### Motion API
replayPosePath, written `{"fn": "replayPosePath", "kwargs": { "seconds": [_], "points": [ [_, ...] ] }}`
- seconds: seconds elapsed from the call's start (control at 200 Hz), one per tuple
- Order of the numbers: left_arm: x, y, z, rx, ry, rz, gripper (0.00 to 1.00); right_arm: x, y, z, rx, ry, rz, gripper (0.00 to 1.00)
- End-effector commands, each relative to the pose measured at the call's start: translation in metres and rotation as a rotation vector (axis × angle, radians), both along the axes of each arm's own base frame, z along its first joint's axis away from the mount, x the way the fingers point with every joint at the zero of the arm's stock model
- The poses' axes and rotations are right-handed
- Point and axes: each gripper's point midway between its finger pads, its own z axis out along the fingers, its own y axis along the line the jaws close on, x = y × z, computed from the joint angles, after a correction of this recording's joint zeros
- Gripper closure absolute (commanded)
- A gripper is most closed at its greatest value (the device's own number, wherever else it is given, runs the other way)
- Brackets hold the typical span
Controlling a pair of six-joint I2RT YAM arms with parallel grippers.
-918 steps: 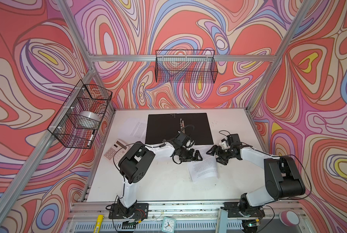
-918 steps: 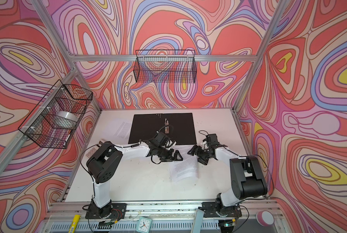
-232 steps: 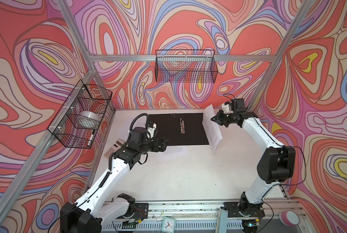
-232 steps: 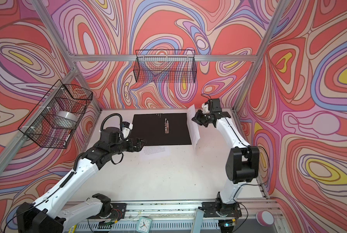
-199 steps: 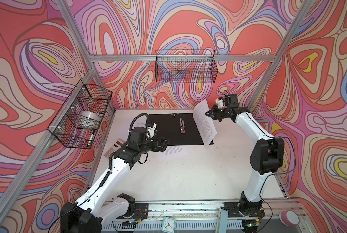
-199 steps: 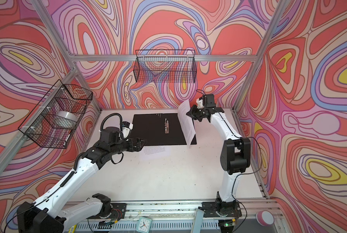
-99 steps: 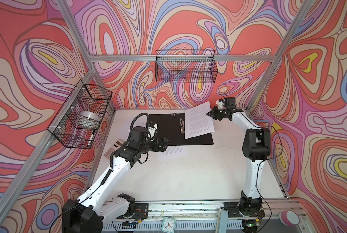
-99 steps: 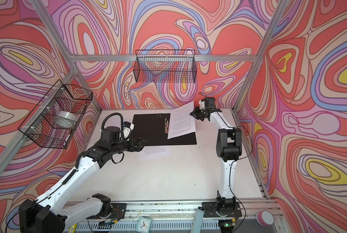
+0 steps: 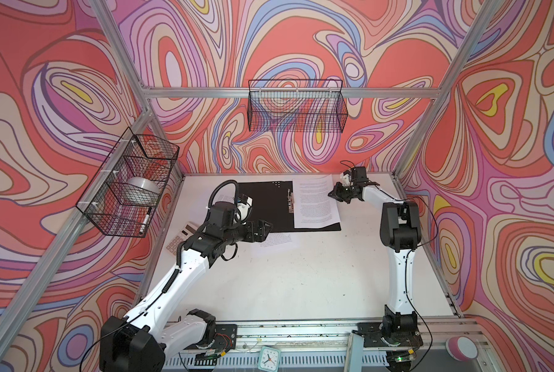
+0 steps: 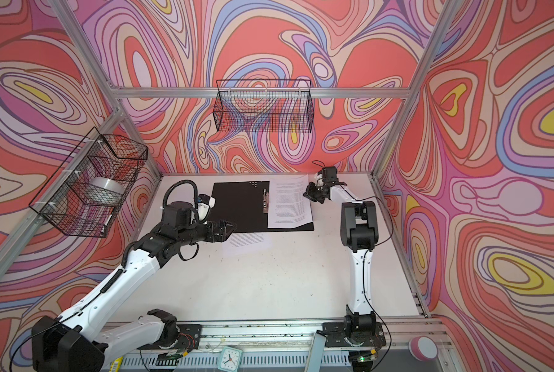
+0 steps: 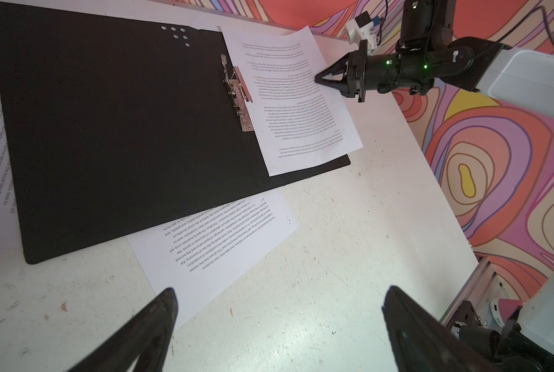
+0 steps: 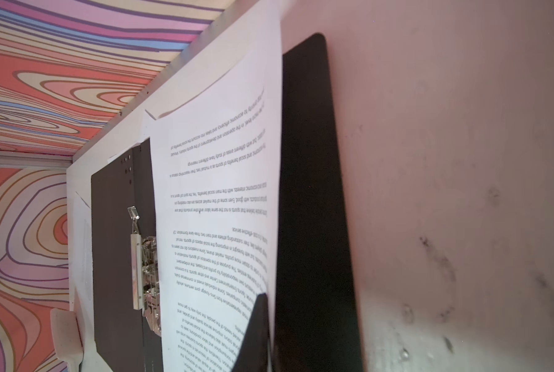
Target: Put the files into the folder
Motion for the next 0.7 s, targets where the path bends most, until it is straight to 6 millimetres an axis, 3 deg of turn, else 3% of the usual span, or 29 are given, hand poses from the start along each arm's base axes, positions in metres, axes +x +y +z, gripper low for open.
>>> {"fn": "replayPosePath", "kwargs": {
  "seconds": [0.0, 0.696],
  "points": [
    [0.003, -0.001, 0.004, -0.019, -0.009, -0.001, 0.0, 0.001, -0.001, -0.015, -0.017, 0.01, 0.005, 1.0],
    [0.004, -0.002, 0.001, -0.018, 0.006, -0.006, 0.0, 0.004, 0.015, -0.013, -0.025, -0.001, 0.111, 1.0]
  ]
}}
